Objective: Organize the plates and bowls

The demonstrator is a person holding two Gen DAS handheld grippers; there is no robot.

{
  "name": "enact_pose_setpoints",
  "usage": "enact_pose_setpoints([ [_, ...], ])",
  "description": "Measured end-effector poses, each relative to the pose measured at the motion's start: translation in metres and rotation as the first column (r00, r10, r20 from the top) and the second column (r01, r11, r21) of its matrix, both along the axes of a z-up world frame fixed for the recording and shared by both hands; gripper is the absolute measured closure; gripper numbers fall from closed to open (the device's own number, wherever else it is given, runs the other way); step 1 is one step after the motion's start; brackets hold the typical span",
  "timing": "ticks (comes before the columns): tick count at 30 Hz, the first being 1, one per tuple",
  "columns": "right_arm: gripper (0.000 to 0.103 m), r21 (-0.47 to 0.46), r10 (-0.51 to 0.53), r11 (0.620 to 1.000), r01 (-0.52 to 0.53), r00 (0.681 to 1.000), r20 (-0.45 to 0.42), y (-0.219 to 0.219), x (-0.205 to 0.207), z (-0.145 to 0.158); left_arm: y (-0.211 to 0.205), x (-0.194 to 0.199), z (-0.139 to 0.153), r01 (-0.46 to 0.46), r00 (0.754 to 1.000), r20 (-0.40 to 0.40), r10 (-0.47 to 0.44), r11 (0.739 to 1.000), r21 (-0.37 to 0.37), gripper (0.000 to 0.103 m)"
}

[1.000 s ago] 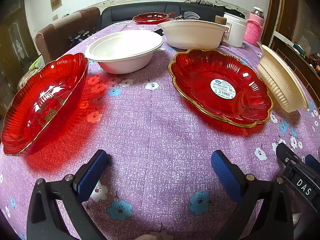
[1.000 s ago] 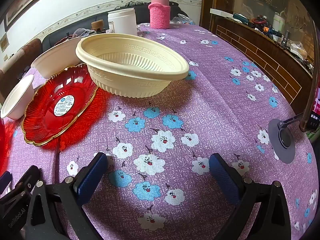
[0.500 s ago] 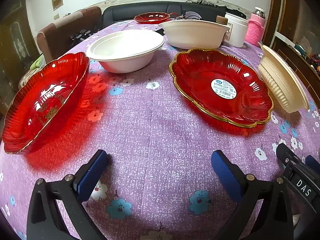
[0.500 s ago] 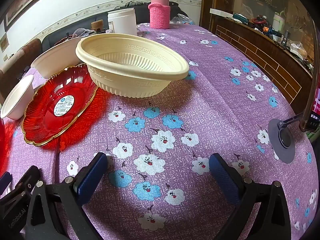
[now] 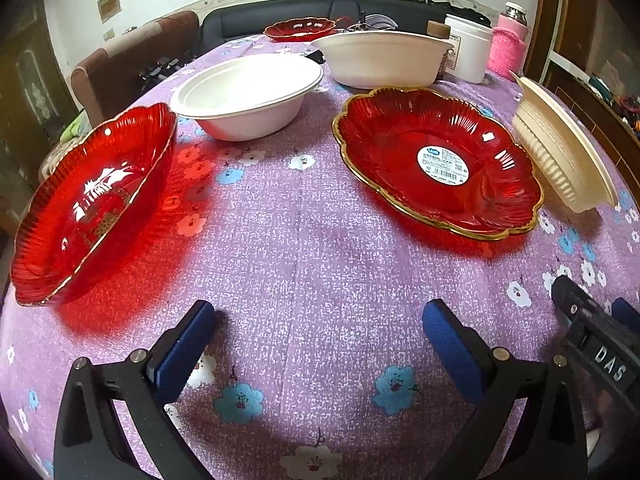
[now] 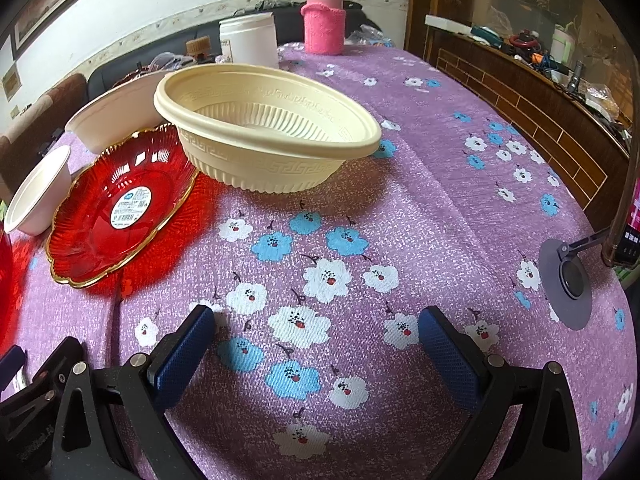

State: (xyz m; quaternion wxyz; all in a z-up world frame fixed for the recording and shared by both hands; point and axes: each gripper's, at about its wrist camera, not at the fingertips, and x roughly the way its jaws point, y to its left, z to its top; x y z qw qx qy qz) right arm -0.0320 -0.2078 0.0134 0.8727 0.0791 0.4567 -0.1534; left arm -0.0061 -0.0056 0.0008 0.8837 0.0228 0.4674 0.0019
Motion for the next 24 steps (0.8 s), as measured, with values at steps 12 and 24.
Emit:
enact_pose_setpoints([
  [12, 0.001, 0.009, 0.003, 1.000, -0.002, 1.000, -0.027, 0.003, -0.004, -0.001, 0.028, -0.054, 0.031, 0.086, 0.996, 0.006, -0.086, 0.981, -0.174, 0.000],
  [24, 0.001, -0.159, 0.083, 0.987, -0.018, 0.904, 0.419, 0.051, -0.117, 0.085, 0.085, -0.162, 0.187, 0.092, 0.789, 0.614, -0.024, 0.993, -0.080, 0.000],
])
